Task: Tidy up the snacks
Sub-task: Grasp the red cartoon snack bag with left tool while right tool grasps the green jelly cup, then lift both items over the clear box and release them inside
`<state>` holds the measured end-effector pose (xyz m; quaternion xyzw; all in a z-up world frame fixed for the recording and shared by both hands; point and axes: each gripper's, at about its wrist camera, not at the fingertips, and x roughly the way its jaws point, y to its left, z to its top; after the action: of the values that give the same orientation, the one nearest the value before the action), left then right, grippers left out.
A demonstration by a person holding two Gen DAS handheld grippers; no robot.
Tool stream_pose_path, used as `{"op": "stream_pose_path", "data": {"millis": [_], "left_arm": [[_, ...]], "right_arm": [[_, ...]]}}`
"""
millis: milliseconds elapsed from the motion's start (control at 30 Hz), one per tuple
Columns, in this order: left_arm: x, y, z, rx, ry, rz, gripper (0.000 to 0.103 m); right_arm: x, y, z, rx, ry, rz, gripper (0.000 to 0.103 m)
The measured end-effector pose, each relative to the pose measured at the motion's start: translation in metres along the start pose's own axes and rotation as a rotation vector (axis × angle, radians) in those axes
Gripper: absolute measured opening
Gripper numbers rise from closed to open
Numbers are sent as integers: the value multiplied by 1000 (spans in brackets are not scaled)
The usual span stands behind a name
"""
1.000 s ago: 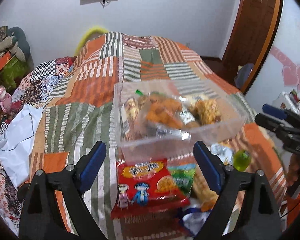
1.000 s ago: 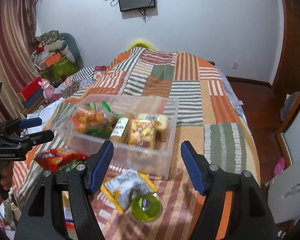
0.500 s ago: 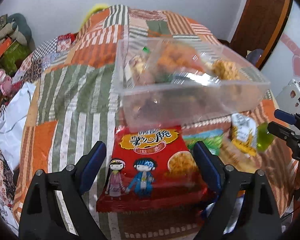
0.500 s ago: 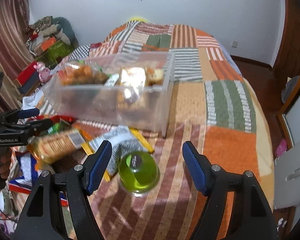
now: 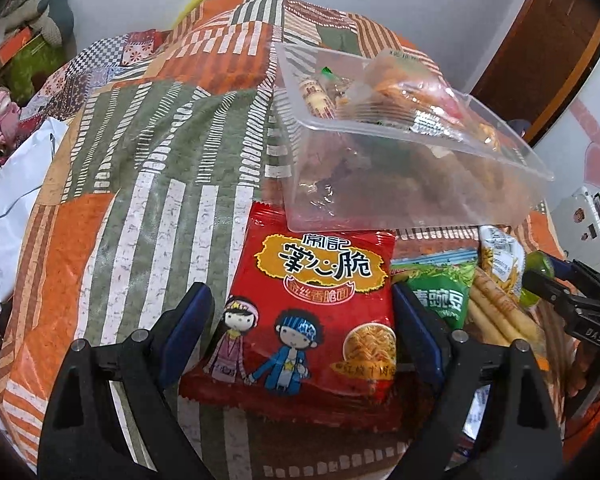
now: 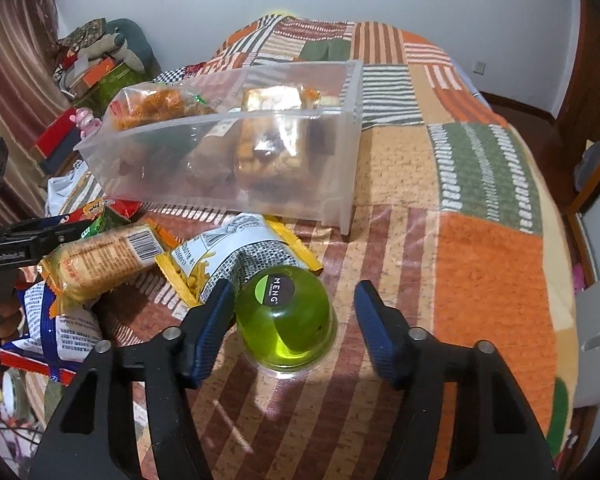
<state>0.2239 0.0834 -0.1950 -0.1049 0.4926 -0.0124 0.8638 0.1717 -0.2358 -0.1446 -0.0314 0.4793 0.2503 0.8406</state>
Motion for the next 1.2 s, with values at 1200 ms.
{"op": "stream_pose_path", "data": {"millis": [1200], "left_arm": [[-96,4,-18,-24,-229,10,67]], "right_arm": [[-47,-2,12,15,-146,-40,43]]}}
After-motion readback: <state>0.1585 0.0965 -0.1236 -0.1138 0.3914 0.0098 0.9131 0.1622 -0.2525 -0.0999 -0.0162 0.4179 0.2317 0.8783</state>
